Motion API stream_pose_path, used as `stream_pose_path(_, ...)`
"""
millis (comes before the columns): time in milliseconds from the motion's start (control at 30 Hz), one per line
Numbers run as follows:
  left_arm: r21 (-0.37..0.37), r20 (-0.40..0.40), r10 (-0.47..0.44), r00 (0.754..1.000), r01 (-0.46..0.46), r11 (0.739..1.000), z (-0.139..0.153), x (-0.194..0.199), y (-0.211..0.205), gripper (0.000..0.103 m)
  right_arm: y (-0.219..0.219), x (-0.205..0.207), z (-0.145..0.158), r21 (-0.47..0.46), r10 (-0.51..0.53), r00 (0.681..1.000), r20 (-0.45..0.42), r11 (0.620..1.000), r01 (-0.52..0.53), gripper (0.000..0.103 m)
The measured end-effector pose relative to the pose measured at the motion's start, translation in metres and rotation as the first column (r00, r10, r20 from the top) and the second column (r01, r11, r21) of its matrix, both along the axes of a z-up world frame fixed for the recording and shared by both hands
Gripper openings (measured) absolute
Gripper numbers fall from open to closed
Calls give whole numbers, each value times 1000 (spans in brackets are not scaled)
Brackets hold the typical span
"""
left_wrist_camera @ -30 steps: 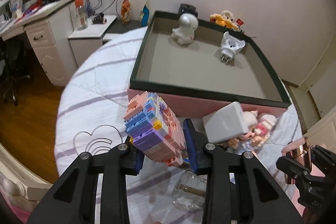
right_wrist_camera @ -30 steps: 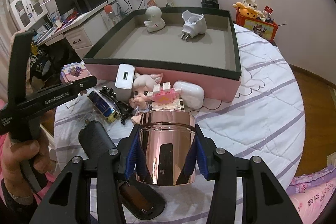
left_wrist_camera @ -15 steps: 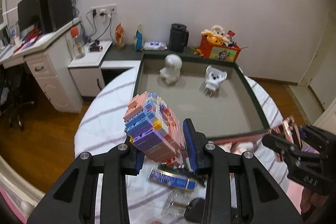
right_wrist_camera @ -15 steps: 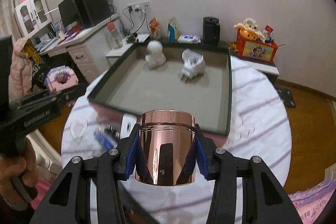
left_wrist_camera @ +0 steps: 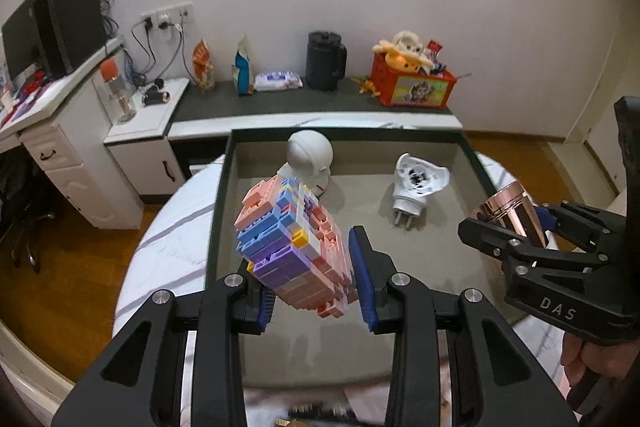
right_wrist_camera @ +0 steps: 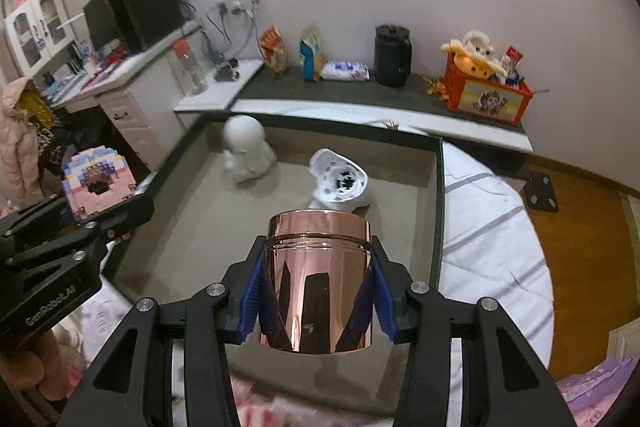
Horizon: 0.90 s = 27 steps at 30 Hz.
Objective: Organize rigid objects
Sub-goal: 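Carry the cup and block toy into the pink box and release them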
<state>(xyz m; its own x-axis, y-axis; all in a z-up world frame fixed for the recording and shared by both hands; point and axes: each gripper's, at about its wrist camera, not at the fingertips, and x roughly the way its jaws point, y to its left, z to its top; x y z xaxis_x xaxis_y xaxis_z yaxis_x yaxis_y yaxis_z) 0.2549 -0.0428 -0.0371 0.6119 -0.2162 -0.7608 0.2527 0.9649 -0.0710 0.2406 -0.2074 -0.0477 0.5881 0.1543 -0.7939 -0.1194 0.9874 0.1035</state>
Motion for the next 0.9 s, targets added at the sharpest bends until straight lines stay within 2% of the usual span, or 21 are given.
stream_pose_path(233,24,-79,-10,997,12,1000,-39,38,-10,34,-4,30,-38,-14,-12,997,-82,1000,11,48)
stream_pose_path(367,30,-114,-15,993,18,999,-55,47,-13,34,-1,35,-46,-30,-9,995,-102,1000,6,48)
stream_pose_path(567,59,-128,-8,992,16,998,-62,49,-18,35,3,36,-50,-60,-7,992,-123,998,0,48)
stream_pose_path(600,69,-127,-5,992,14,998,-62,49,-19,41,3,37,-50,-61,-10,992,-123,998,2,49)
stream_pose_path(633,78,-122,2,993,8,997,-61,48,-19,55,4,38,-50,-59,-10,992,-123,998,2,49)
stream_pose_path(700,90,-110,19,994,-9,996,-57,47,-18,74,5,38,-47,-57,-12,994,-109,998,6,57)
stream_pose_path(733,113,-92,38,995,-27,993,-54,46,-17,76,7,37,-45,-58,-5,994,-106,998,-1,62)
stream_pose_path(767,122,-85,46,995,-35,992,-53,45,-15,76,7,38,-44,-70,-9,994,-106,998,1,76)
stream_pose_path(800,115,-86,52,995,-41,993,-51,44,-11,83,6,36,-42,-77,-20,995,-100,997,12,82)
stream_pose_path(833,110,-90,58,994,-48,993,-49,43,-8,89,4,35,-39,-76,-26,996,-89,997,20,82)
stream_pose_path(900,101,-78,67,995,-59,993,-42,38,-2,94,1,33,-36,-52,-25,995,-93,998,20,83)
